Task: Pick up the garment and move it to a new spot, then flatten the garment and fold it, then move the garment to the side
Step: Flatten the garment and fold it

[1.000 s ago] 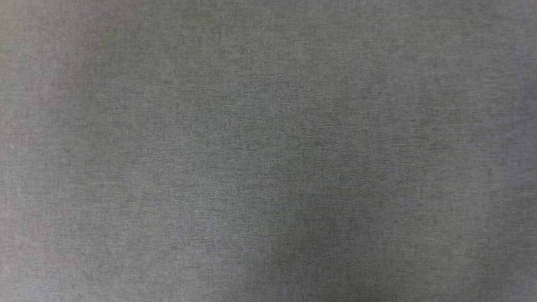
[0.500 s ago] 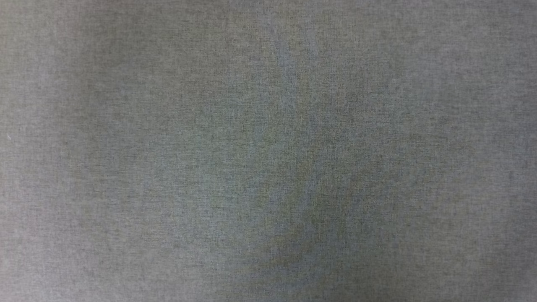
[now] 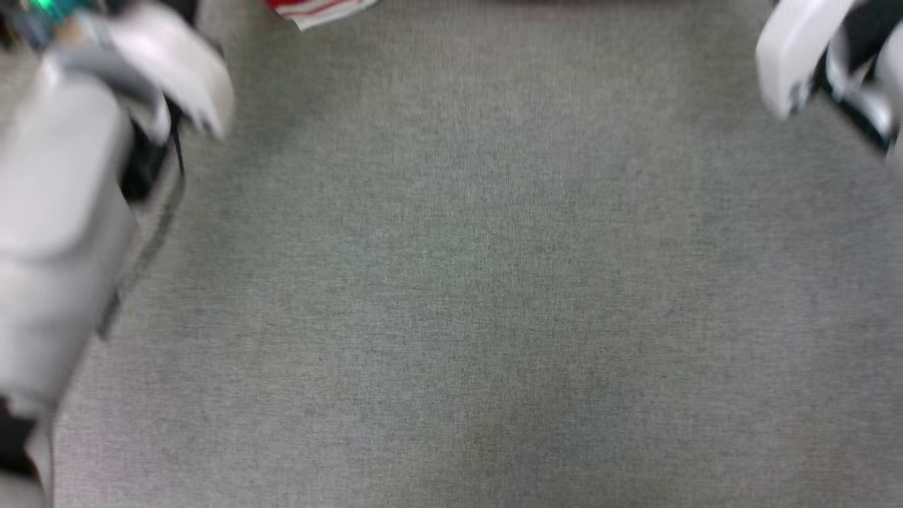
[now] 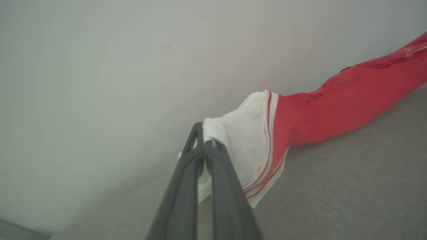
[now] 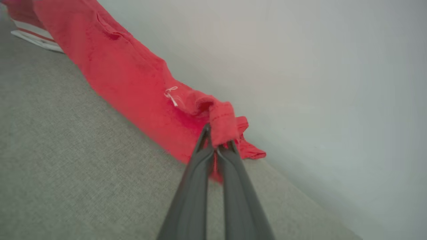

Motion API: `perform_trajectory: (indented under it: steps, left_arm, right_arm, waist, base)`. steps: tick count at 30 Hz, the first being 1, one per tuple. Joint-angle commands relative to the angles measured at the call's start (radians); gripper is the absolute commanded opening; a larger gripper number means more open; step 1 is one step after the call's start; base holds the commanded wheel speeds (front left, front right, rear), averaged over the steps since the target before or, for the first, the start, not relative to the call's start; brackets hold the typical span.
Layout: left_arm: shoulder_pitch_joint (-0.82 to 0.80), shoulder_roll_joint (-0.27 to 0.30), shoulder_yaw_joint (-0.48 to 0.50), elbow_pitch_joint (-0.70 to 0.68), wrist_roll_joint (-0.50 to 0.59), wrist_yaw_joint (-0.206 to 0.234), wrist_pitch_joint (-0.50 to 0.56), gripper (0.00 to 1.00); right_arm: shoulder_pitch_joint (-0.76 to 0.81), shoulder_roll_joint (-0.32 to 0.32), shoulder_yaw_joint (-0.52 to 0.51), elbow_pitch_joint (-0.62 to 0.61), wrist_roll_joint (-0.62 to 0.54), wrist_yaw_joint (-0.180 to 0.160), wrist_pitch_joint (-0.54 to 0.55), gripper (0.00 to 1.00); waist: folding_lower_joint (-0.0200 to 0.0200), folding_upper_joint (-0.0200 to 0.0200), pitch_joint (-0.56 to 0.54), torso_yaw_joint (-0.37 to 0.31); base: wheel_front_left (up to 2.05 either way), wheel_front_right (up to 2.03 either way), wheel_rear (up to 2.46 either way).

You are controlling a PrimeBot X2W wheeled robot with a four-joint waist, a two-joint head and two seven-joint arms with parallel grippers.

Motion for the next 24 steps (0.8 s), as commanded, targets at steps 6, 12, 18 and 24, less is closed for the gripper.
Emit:
perform_trajectory:
  steps: [6,12,18,24]
  left_arm:
    - [0.335,0.021,-0.018,-0.128,-0.011,0.056,-0.007,0.0]
    - [0.599,0.073,-0.027,-0.218,-0.062,0.09,-0.006,0.0]
    - [0.837,0.129,-0.054,-0.336,-0.116,0.136,0.021,0.0]
    - [1.021,0.16,-0.088,-0.44,-0.165,0.182,0.06,0.0]
  right_arm:
    - [0.26,-0.087,0.057,-0.09,0.088,-0.001,-0.025,0.0]
    - [0.447,-0.148,0.097,-0.159,0.149,-0.001,-0.026,0.0]
    - [0.625,-0.222,0.116,-0.256,0.194,-0.001,0.01,0.0]
    - [0.815,-0.302,0.096,-0.356,0.24,-0.001,0.038,0.0]
  waist:
    - [0.0,0.0,-0.154,0.011]
    - [0.0,0.0,-0.252,0.007]
    - [0.0,0.0,-0.355,0.002]
    - [0.0,0.0,-0.458,0.009]
  base:
    - [0.0,0.0,0.0]
    - [0.0,0.0,0.0]
    - [0.0,0.0,0.0]
    - [0.0,0.0,0.0]
